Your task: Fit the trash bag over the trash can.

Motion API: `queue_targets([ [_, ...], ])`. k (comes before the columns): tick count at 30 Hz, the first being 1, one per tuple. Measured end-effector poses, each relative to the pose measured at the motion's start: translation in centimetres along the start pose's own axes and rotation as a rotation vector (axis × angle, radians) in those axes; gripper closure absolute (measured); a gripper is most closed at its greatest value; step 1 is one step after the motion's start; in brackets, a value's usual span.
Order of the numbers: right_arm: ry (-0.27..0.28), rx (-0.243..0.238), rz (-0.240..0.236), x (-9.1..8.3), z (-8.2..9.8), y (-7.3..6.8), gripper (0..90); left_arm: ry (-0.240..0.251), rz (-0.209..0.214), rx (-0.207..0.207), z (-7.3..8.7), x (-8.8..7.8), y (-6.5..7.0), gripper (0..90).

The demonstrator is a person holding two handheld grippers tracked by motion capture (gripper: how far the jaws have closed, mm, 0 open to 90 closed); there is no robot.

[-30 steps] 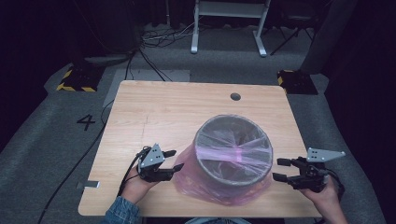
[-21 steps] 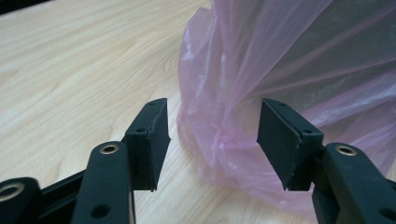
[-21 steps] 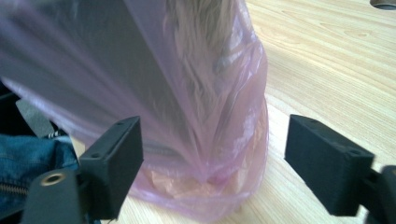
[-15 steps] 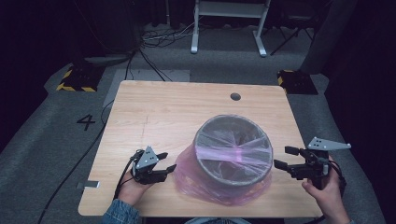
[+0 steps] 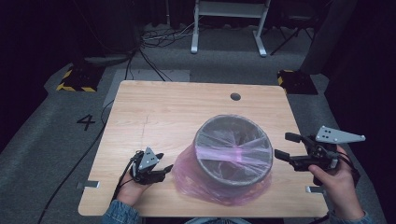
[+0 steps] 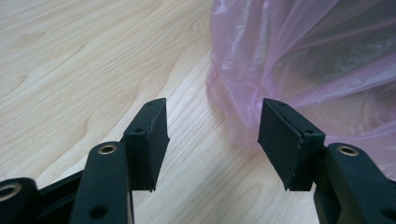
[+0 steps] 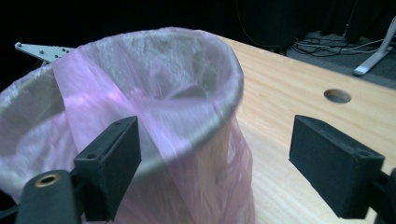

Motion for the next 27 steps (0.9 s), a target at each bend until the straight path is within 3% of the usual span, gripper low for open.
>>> queue_targets([
  [4,-0.011,-0.019,0.04,0.2,-2.8,-0.3,14.6,-0.006,-0.015,-0.011,0.3,-0.1,-0.4,42.6],
  [8,-0.011,-0.046,0.048,0.9,-5.1,-0.5,14.3,-0.007,-0.037,-0.016,0.5,-0.3,-0.9,42.7],
  [11,-0.005,-0.067,0.025,1.6,-6.7,-0.9,15.5,-0.009,-0.044,-0.017,0.6,-0.3,-1.2,42.7],
  [14,0.015,-0.111,0.061,2.2,-8.0,-1.2,16.7,-0.014,-0.047,-0.017,0.7,-0.2,-1.2,42.7],
  [15,0.022,-0.107,0.059,2.4,-8.3,-1.3,21.2,-0.016,-0.047,-0.014,0.7,-0.2,-1.3,42.7],
  [16,0.009,-0.06,0.032,2.6,-8.4,-1.4,23.9,-0.018,-0.049,-0.013,0.8,-0.2,-1.3,42.7],
  [17,-0.004,0.012,-0.011,2.8,-8.1,-1.4,19.5,-0.018,-0.05,-0.012,0.8,-0.2,-1.4,42.7],
  [18,0.043,0.031,-0.022,3.0,-8.4,-1.4,20.8,-0.017,-0.049,-0.013,0.8,-0.3,-1.4,42.7],
  [19,0.07,-0.004,-0.042,3.3,-8.6,-1.4,34.4,-0.017,-0.051,-0.014,0.8,-0.3,-1.4,42.7],
  [21,0.065,-0.032,-0.047,3.8,-8.9,-1.3,26.7,-0.017,-0.052,-0.016,0.9,-0.3,-1.5,42.7],
  [27,0.075,-0.056,-0.01,4.9,-9.5,-0.9,23.0,-0.027,-0.059,-0.023,1.1,-0.2,-1.7,42.7],
])
Point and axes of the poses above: each handheld gripper's, and its own axes: x roughly forward along the jaws, z roughly out of its underside, y roughly to its right, the point moved 2 cm from there along x, roughly forward along the jaws, and after that the axes turned 15 degrees about -x, right-handed, at the moved point
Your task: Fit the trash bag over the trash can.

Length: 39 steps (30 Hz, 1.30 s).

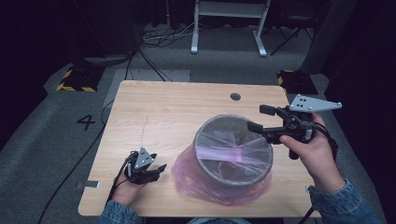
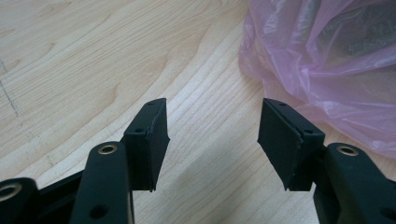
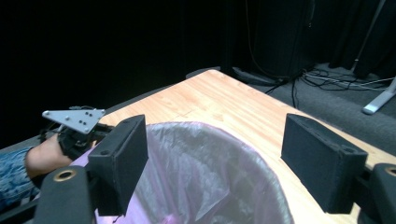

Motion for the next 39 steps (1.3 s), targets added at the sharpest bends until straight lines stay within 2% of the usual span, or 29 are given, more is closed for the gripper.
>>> queue_targets([
  [7,-0.013,0.011,0.01,1.0,-0.6,0.1,19.8,-0.007,-0.01,-0.009,0.1,0.1,-0.2,42.3],
  [16,-0.032,0.0,-0.034,4.1,-1.2,-1.7,21.5,-0.002,-0.017,-0.017,0.5,-0.2,-0.4,42.2],
  [22,-0.053,0.0,-0.067,6.5,-0.7,-3.1,20.6,0.001,-0.026,-0.017,0.8,-0.6,-0.4,42.2],
  [27,-0.079,-0.001,-0.075,8.0,0.8,-3.9,20.7,0.003,-0.034,-0.023,1.2,-1.1,-0.6,42.2],
  [29,-0.099,0.002,-0.07,8.6,1.6,-4.0,20.8,0.004,-0.038,-0.03,1.3,-1.2,-0.6,42.2],
  [35,-0.157,-0.026,-0.07,10.5,3.3,-4.3,20.8,0.004,-0.042,-0.035,1.5,-1.3,-0.6,42.2],
  [37,-0.191,-0.036,-0.072,11.0,3.8,-4.4,24.4,0.002,-0.041,-0.025,1.5,-1.2,-0.5,42.2],
  [39,-0.253,-0.072,-0.094,11.3,4.2,-4.3,30.5,0.0,-0.039,-0.022,1.4,-1.1,-0.4,42.2],
])
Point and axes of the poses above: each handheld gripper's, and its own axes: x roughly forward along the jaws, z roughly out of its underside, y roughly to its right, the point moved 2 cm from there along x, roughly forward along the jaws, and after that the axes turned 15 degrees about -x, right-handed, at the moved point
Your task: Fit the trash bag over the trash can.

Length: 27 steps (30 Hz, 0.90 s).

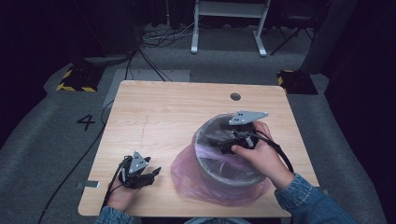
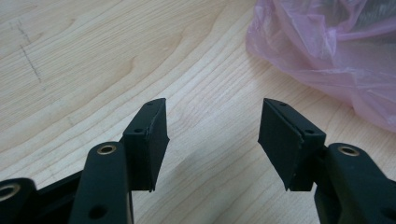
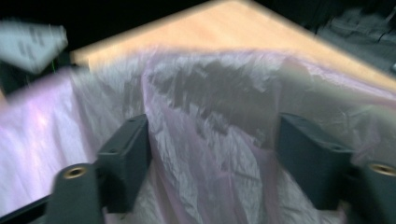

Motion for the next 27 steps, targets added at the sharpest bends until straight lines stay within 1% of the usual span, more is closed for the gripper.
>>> queue_targets([
  [1,-0.038,-0.021,-0.025,0.2,0.2,0.0,31.8,0.0,0.003,0.001,0.0,0.1,0.1,42.2],
  [3,-0.082,-0.021,-0.041,0.7,0.5,0.1,33.2,-0.005,0.005,0.008,0.0,0.2,0.2,42.2],
  [5,-0.103,-0.024,-0.047,1.0,0.7,0.0,35.1,-0.006,0.006,0.013,-0.1,0.3,0.2,42.2],
  [8,-0.136,-0.013,-0.061,1.4,0.8,-0.1,34.6,-0.008,0.01,0.014,-0.2,0.4,0.2,42.2],
  [11,-0.189,0.018,-0.056,1.9,1.1,-0.1,31.8,-0.008,0.015,0.018,-0.3,0.6,0.3,42.2],
  [14,-0.269,0.016,-0.054,2.5,1.6,-0.2,29.2,-0.01,0.011,0.025,-0.4,0.7,0.3,42.3],
  [18,-0.314,0.016,-0.06,2.8,2.0,-0.1,27.5,-0.008,0.015,0.019,-0.5,0.8,0.3,42.4],
  [19,-0.322,0.009,-0.057,2.9,2.0,-0.1,27.0,-0.011,0.015,0.02,-0.5,0.9,0.4,42.4],
  [23,-0.337,0.007,-0.067,3.3,2.2,0.0,25.8,-0.011,0.018,0.027,-0.5,0.9,0.4,42.4],
  [27,-0.339,-0.002,-0.098,3.9,2.4,0.2,23.8,-0.009,0.014,0.022,-0.5,0.9,0.4,42.4],
])
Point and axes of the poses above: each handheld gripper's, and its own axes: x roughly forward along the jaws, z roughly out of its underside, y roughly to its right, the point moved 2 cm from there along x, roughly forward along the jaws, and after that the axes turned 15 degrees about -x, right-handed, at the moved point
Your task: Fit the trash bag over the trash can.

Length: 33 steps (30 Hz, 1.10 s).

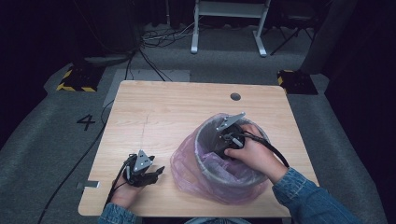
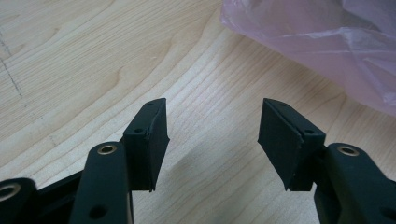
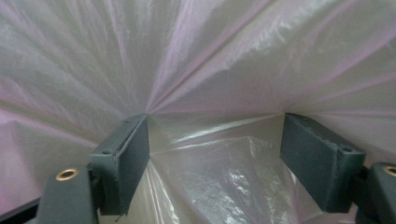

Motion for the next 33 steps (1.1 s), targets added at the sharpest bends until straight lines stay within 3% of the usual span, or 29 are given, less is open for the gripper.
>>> queue_targets([
  [5,-0.012,0.02,-0.033,1.1,0.0,-0.1,22.8,0.0,-0.002,0.0,0.0,0.0,0.0,42.4],
  [14,-0.107,0.034,-0.1,2.5,0.4,-0.7,23.2,0.0,0.0,0.0,0.0,0.1,0.0,42.4],
  [16,-0.096,0.036,-0.107,2.4,0.3,-0.8,23.4,-0.001,-0.001,-0.001,0.0,0.0,0.0,42.4],
  [22,0.052,0.074,-0.116,-0.1,-0.9,-0.5,23.8,0.0,-0.001,-0.002,0.1,0.1,0.0,42.4],
  [27,0.145,0.068,-0.102,-2.7,-1.3,-0.5,24.1,-0.002,-0.001,0.002,0.1,0.1,0.0,42.3],
  [33,0.304,0.045,-0.064,-5.1,-1.9,-0.4,25.0,0.0,-0.001,0.0,0.0,0.1,0.1,42.4],
])
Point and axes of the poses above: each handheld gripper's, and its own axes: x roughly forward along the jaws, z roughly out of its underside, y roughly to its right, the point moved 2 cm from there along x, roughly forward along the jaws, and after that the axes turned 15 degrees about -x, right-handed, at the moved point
